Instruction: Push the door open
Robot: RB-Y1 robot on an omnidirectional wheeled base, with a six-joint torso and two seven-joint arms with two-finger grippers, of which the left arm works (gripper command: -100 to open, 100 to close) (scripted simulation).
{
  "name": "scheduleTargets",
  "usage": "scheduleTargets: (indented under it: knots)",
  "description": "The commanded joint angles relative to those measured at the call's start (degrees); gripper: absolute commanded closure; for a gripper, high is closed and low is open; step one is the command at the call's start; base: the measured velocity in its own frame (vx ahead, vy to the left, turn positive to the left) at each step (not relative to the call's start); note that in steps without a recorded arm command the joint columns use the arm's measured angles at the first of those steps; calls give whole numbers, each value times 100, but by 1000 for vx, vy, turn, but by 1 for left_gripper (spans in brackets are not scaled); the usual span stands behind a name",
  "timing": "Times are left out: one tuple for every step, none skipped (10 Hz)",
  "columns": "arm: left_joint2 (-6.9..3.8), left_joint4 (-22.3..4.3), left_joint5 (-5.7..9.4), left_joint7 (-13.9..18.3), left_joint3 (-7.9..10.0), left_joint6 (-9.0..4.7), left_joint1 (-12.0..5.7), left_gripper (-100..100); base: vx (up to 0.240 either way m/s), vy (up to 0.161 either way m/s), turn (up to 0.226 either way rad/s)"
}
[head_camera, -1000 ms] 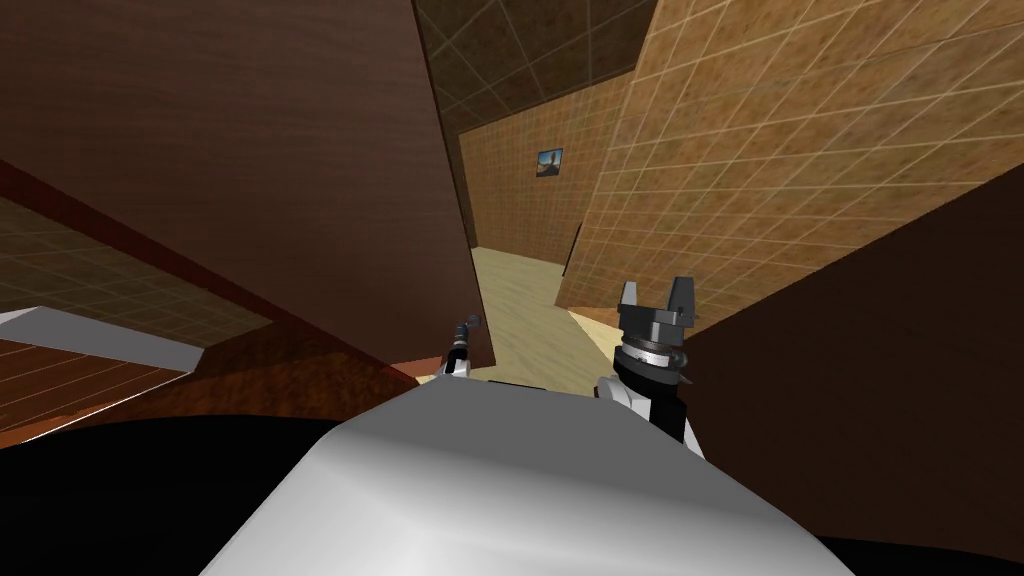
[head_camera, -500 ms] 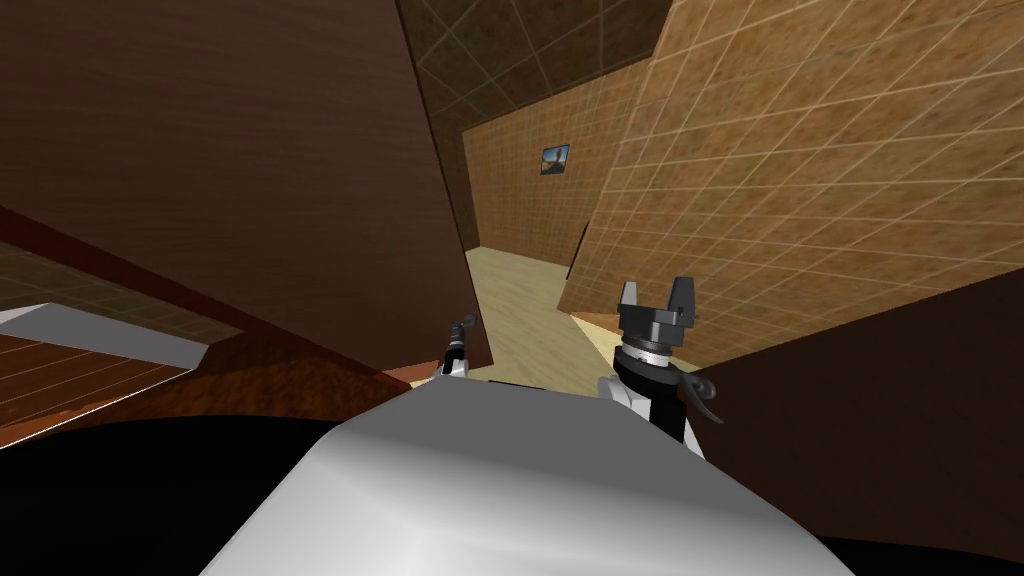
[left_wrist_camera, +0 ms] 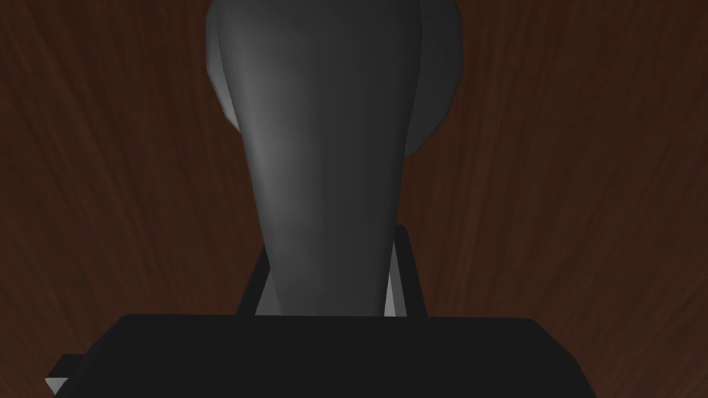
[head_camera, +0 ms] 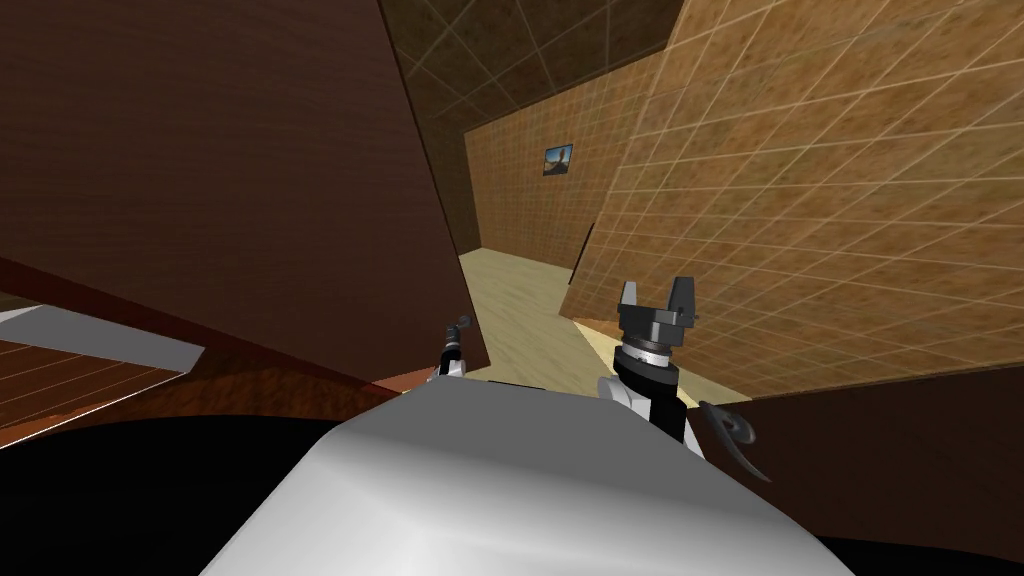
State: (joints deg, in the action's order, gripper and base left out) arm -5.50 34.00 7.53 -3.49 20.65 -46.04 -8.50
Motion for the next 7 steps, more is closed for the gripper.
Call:
scheduleTargets:
  knots:
    - [36,176,10,-27,20,62,43,100,129,-24,31]
    - [34,176,60,-61,109,61,46,100,130,-22,29]
    - [35,176,92,-83,165,59,47,100,177,-48,48]
    - [38,176,120,-102,215,59,49,100,207,-34,57]
    - [42,176,145,-119,259,58,50,100,188,-17,46]
    - [49,176,170,-136,304,57,51,100,182,-43,34]
    - [10,170,168,-119,309,63,118,100,79,-10,51]
